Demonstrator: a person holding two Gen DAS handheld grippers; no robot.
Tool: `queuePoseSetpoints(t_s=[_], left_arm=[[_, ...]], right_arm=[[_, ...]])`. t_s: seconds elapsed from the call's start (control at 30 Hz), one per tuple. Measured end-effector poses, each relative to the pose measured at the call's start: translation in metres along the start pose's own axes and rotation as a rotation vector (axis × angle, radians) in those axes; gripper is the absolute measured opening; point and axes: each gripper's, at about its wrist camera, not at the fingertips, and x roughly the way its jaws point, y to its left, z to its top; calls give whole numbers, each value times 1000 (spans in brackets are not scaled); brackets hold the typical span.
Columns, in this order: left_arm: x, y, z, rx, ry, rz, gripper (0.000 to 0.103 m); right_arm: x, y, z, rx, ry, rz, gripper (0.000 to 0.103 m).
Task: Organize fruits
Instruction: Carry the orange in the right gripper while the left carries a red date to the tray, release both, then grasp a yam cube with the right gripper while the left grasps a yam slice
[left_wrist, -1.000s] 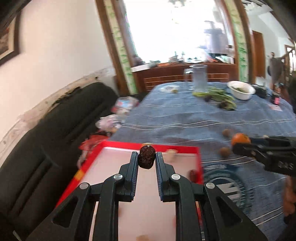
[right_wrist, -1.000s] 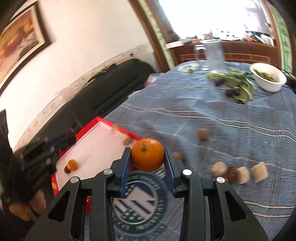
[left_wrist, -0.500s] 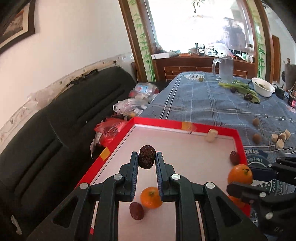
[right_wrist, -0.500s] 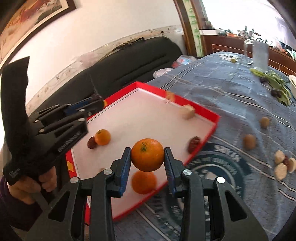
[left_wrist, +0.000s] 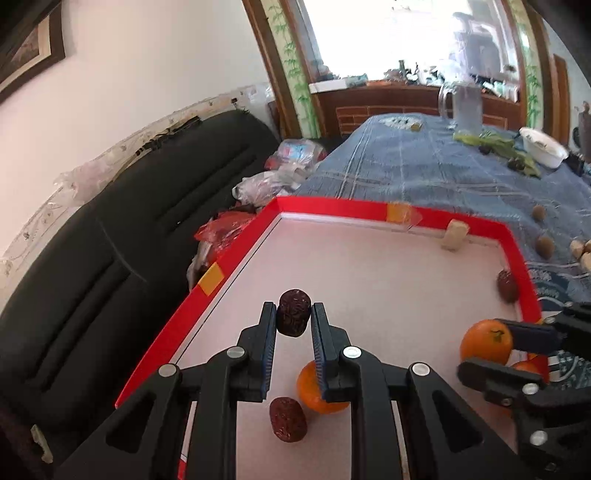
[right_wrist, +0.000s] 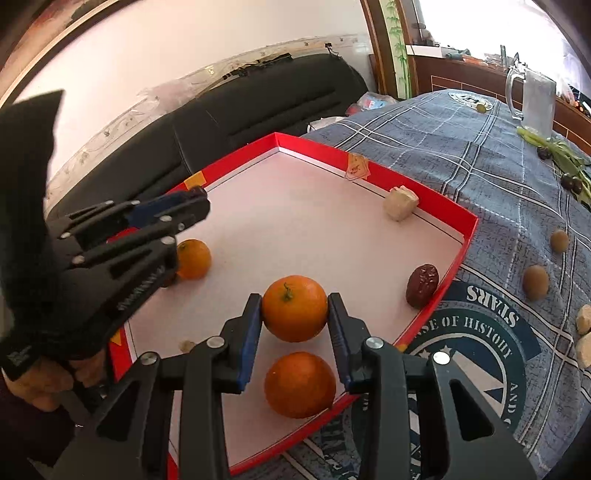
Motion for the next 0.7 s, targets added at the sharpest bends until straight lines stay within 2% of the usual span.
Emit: queuePoseSetpoints(t_s=[0.07, 0.13, 0.2, 0.3, 0.37, 0.47, 0.7], left_arm=[[2, -1, -2, 12, 5, 19, 19], [1, -2, -2, 18, 9, 29, 29], [-3, -2, -1, 20, -5, 44, 46], [-5, -2, 0, 19, -10, 55, 62], [-7, -3, 0, 18, -13, 54, 62], [-10, -5, 0, 6, -6, 39, 71], [-27, -25, 1, 40, -42, -17, 75]], right_arm=[[0, -1, 0, 4, -1, 11, 38], [-1, -2, 0, 5, -2, 18, 38], [-2, -1, -1, 0, -2, 26, 40], [-4, -1, -1, -6, -10, 26, 47], [-7, -2, -1, -7, -16, 20, 50], [-16, -8, 0, 9, -48, 21, 51], [-34, -34, 5, 129, -107, 28, 54]])
